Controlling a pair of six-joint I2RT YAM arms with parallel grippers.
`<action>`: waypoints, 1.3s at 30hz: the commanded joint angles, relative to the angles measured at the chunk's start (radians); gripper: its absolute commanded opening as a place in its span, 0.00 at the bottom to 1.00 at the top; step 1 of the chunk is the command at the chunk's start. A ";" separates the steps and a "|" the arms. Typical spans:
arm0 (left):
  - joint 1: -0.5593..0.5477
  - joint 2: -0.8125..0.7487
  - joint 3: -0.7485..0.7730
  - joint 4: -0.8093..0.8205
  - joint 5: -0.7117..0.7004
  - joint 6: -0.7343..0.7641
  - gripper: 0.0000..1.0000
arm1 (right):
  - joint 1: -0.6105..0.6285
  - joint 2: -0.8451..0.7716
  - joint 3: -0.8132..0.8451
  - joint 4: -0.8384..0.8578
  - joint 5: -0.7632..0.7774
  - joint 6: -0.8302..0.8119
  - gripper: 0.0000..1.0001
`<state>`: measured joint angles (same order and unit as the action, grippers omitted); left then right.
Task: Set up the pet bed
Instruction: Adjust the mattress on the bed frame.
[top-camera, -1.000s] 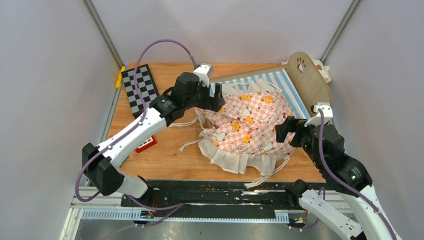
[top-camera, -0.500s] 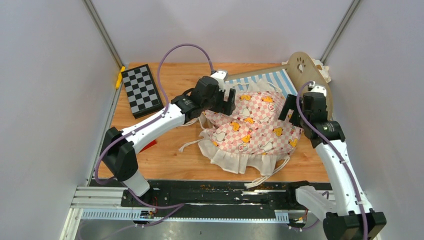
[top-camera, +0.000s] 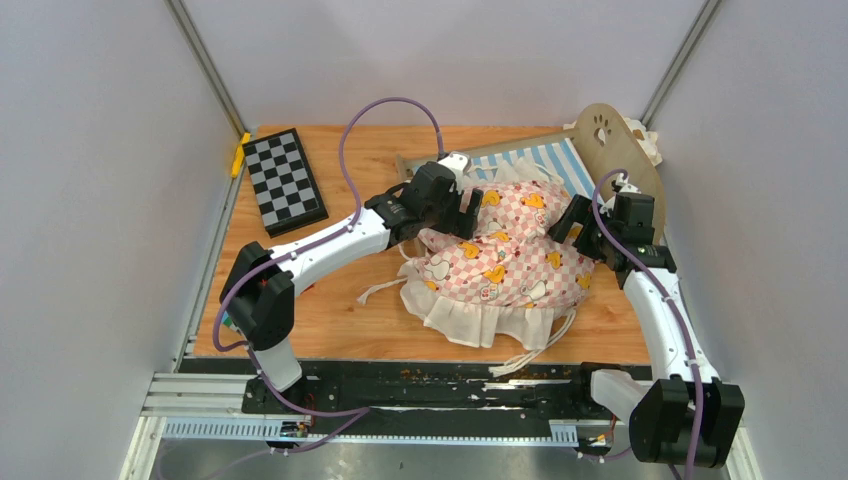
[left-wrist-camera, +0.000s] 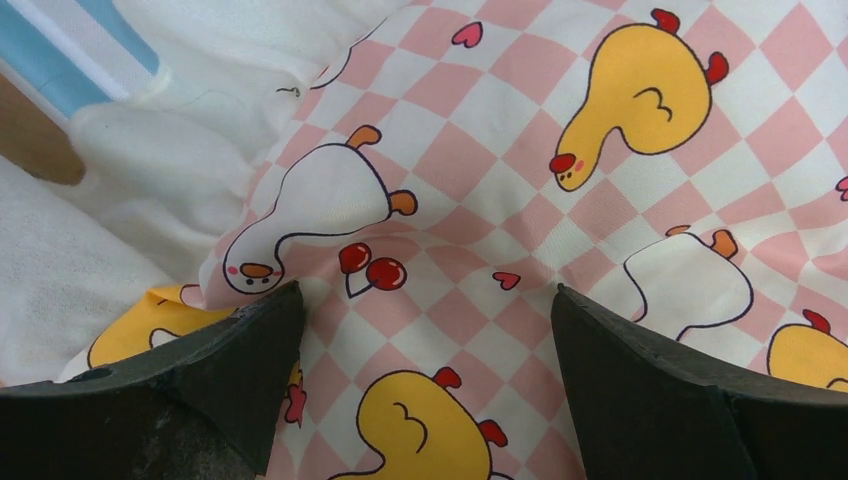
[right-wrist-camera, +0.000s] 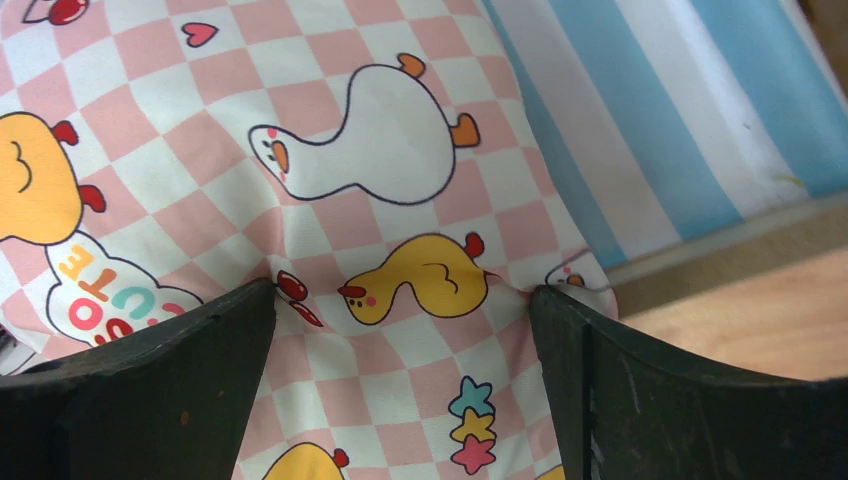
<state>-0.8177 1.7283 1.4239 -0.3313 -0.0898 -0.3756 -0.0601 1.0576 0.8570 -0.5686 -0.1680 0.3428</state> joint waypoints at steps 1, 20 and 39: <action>-0.006 0.004 -0.002 0.052 -0.022 0.004 1.00 | -0.006 0.049 -0.053 0.094 -0.078 0.033 0.99; -0.006 -0.113 0.031 0.048 -0.057 0.029 0.00 | -0.006 -0.140 -0.009 0.134 -0.114 -0.002 0.05; -0.006 -0.561 0.074 -0.117 0.082 0.157 0.00 | 0.046 -0.397 0.299 0.095 -0.234 -0.059 0.00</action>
<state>-0.8322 1.2171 1.4788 -0.3809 -0.0345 -0.2737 -0.0025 0.7025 1.0733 -0.4767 -0.4393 0.3313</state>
